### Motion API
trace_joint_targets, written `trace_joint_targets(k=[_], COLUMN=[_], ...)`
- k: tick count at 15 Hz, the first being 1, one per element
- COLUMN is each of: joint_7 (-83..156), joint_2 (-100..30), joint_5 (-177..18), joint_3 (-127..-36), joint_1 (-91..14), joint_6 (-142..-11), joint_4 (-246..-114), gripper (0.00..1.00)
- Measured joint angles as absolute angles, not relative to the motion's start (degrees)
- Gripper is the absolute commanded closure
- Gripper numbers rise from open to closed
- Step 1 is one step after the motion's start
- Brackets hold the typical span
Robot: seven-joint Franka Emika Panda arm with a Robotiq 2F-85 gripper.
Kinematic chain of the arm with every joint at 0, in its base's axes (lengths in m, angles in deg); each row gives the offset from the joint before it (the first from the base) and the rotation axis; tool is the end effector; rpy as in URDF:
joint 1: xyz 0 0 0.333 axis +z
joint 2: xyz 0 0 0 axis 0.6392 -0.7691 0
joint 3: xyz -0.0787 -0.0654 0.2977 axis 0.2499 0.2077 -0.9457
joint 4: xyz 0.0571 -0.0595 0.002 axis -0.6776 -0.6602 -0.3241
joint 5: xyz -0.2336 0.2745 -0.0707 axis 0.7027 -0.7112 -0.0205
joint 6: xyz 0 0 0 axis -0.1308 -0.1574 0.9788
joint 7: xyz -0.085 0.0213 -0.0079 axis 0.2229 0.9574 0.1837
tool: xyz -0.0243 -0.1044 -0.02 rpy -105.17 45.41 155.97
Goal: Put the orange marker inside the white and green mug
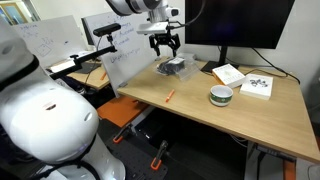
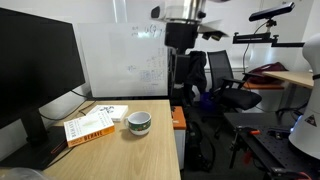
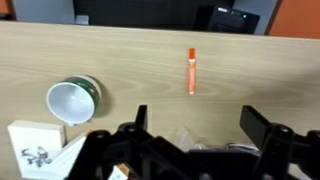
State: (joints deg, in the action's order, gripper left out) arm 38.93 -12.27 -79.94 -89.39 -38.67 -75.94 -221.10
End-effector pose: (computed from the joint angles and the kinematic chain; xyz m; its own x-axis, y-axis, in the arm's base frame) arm 0.4793 0.0393 0.4074 0.9895 0.0785 0.1215 0.0738 -0.9963 0.0430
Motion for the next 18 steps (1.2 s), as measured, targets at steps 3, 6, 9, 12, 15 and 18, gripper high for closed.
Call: trace_joint_targets(k=[3,6,9,12,15,18], joint_7=[38.7,38.1,37.5,37.4,37.4,37.5], joint_2=[-25.5,-35.8,-44.1,-50.7,-55.9,-59.7], joint_5=[-81.7,-81.4,-80.9,-80.3,-80.3,-80.3], joint_3=[-90.2,-90.3,-90.0,-89.1,-88.8,-88.8], joint_1=[-36.5,-35.4,-35.0,-34.1,-33.9,-33.9], joint_6=[-76.6,-76.6,-76.5,-76.5,-76.5,-76.5], joint_4=[-211.5,-204.0,-198.2,-194.2,-190.7,-188.6], gripper=[0.0,0.0,0.0,0.0,0.02,0.22])
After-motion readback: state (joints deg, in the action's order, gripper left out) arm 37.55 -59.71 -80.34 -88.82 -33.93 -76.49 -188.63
